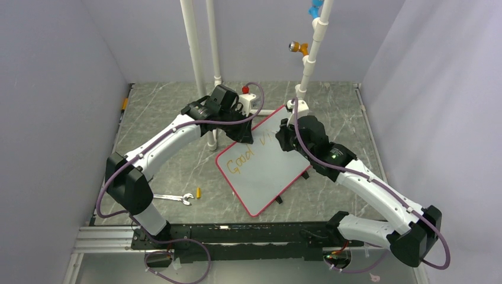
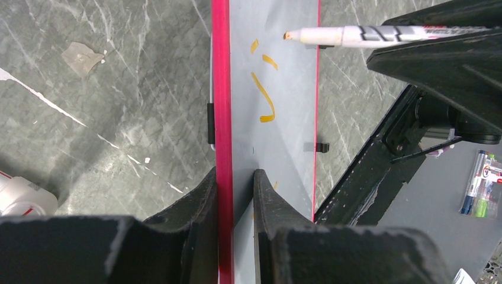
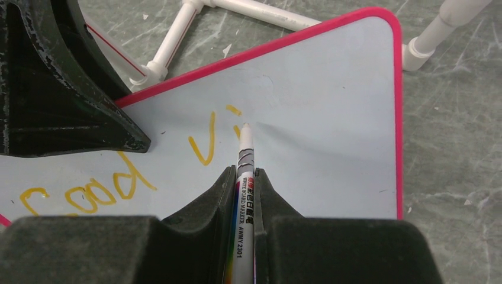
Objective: Write a sentence on the whiteboard
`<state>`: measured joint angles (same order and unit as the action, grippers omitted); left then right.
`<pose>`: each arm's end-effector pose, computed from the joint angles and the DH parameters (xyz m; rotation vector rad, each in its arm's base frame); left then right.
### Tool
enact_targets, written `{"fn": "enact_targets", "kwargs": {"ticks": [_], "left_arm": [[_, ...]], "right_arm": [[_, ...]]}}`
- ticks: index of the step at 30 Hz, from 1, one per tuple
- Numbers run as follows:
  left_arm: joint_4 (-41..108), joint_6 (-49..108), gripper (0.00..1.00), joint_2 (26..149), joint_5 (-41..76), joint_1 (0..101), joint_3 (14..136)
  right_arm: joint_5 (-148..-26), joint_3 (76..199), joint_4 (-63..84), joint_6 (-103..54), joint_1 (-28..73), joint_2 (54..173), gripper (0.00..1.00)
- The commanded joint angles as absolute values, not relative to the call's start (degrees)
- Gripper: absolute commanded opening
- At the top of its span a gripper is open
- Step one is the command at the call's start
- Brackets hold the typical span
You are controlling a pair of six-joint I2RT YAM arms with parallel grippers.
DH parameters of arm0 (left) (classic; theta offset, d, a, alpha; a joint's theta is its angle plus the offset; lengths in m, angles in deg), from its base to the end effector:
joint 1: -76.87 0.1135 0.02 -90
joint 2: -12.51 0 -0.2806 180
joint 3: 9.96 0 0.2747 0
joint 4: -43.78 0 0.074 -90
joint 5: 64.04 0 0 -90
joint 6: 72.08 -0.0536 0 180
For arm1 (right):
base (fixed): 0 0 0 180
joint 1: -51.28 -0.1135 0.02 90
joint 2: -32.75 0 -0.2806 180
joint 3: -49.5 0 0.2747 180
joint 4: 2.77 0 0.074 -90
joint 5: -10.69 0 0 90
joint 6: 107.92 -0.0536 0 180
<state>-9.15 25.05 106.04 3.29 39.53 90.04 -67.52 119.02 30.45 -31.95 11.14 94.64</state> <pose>0.3017 -0.2562 0.3350 0.8302 2.3208 -0.8272 0.2166 0.1683 0.3428 -0.3292 2.0027 0.3946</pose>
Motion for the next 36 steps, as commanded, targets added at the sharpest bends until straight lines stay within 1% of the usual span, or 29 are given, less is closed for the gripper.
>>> {"fn": "enact_targets", "kwargs": {"ticks": [1,13,27,36], "left_arm": [[-10.2,19.7,0.0,104.6,7.9,39.0,89.3],[-10.4,19.7,0.0,104.9,7.9,39.0,89.4],[-10.4,19.5,0.0,104.9,7.8,39.0,89.4],[-10.4,19.5,0.0,104.8,8.0,39.0,89.5]], "right_arm": [[-65.0,120.4,31.0,-31.5,12.2,92.0,0.0],[-66.6,119.1,29.4,-31.8,14.8,94.0,0.0],[-69.8,119.8,26.9,-31.5,15.2,97.5,0.0],[-72.4,118.5,26.4,-32.0,15.2,97.2,0.0]]}}
